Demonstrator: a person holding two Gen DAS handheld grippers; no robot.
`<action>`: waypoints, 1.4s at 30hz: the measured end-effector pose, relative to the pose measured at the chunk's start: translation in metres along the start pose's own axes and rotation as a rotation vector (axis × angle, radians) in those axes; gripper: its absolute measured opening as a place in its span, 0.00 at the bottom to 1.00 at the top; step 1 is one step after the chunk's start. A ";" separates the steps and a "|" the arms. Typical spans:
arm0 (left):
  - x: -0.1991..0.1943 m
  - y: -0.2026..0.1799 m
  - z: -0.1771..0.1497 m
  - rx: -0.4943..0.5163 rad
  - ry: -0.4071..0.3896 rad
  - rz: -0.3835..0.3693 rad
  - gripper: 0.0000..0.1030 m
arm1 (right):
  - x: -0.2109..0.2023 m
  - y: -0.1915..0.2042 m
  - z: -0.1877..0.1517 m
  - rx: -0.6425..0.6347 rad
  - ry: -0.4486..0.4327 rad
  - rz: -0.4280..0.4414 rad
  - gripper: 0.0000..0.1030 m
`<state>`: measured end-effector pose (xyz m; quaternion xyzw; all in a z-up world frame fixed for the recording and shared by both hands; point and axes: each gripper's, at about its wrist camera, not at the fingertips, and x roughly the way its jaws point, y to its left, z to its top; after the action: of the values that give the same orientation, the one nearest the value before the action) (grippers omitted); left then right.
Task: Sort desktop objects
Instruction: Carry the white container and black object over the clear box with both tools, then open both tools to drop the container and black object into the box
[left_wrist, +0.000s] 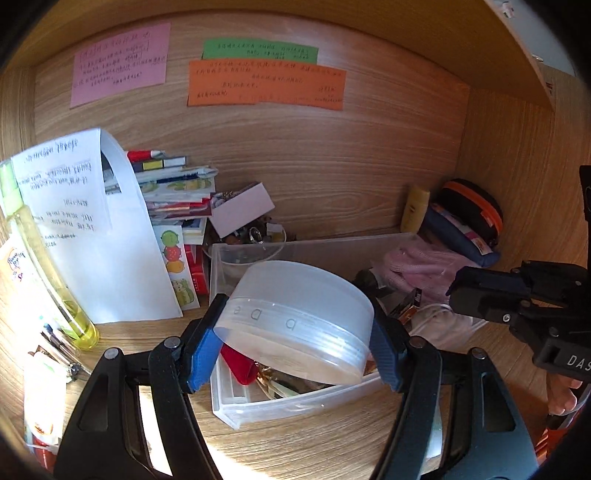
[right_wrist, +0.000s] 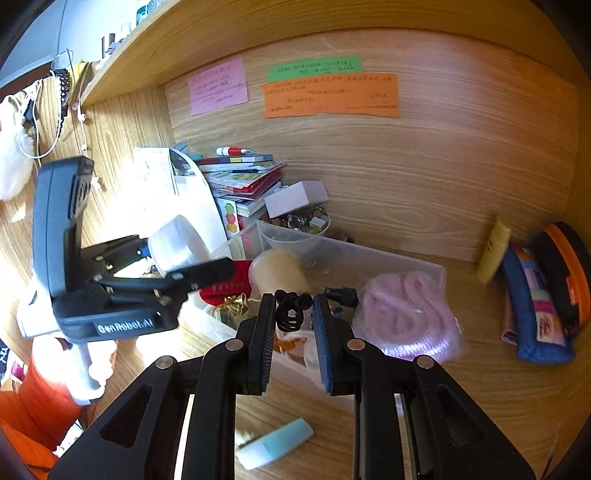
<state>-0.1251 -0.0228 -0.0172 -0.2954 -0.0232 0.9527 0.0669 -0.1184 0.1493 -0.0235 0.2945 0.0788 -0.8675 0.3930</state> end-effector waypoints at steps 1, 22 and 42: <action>0.003 0.002 -0.001 -0.008 0.007 -0.004 0.68 | 0.003 0.001 0.001 -0.004 0.005 0.003 0.18; 0.038 -0.002 -0.015 0.019 0.109 -0.017 0.68 | 0.051 0.005 -0.016 -0.063 0.108 0.013 0.18; 0.020 -0.006 -0.017 0.034 0.061 -0.023 0.68 | 0.045 0.001 -0.013 -0.029 0.097 0.080 0.28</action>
<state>-0.1314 -0.0140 -0.0421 -0.3228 -0.0081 0.9428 0.0833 -0.1350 0.1243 -0.0597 0.3336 0.0984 -0.8346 0.4272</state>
